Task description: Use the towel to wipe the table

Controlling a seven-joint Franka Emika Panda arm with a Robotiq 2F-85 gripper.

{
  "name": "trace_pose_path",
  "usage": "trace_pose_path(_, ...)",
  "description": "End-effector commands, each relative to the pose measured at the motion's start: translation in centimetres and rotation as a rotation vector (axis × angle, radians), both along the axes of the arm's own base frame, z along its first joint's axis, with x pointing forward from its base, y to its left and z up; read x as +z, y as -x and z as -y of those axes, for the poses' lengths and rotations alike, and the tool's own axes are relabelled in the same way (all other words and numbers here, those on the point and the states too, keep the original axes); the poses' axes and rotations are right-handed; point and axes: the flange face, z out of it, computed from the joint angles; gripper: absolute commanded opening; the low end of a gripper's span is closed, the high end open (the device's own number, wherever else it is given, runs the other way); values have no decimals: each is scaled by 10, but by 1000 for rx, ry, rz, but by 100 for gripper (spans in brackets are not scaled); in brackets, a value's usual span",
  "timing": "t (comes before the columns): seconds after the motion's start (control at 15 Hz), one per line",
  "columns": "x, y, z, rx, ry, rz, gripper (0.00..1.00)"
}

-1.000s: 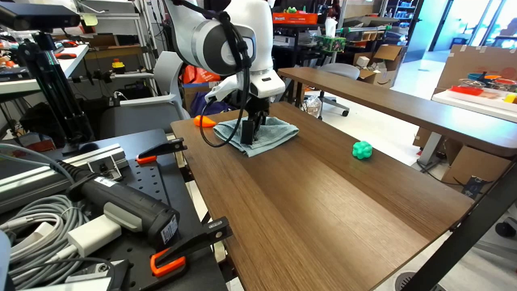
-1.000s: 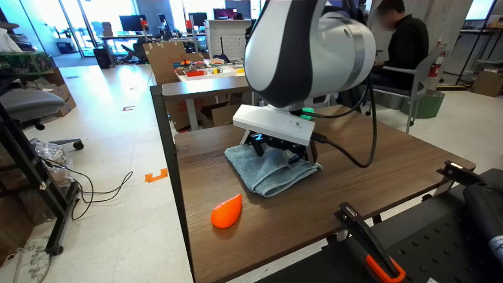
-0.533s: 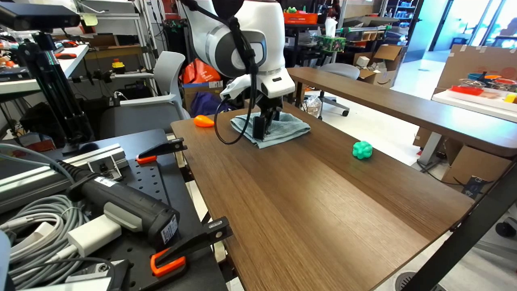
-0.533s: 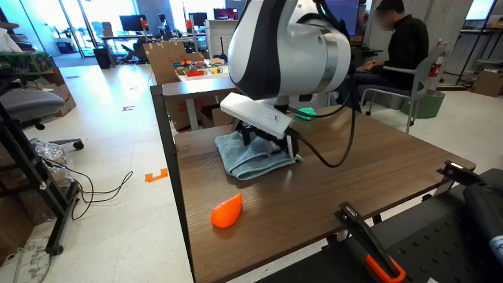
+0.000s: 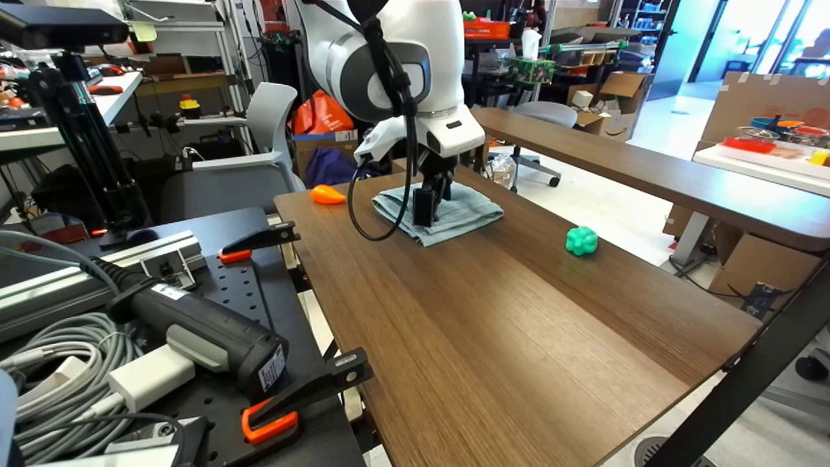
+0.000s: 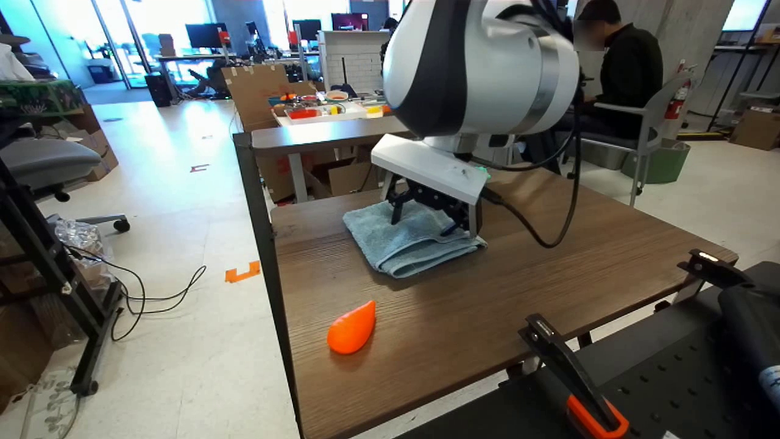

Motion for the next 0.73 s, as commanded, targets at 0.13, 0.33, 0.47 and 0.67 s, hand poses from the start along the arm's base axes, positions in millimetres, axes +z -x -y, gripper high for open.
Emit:
trace_pose_path(0.13,51,53,52,52,13,3,100)
trace_pose_path(0.33,73,75,82,15,40,-49,100)
trace_pose_path(0.47,80,84,101,-6,83,-46,100)
trace_pose_path(0.67,73,77,104,-16,77,-39,100)
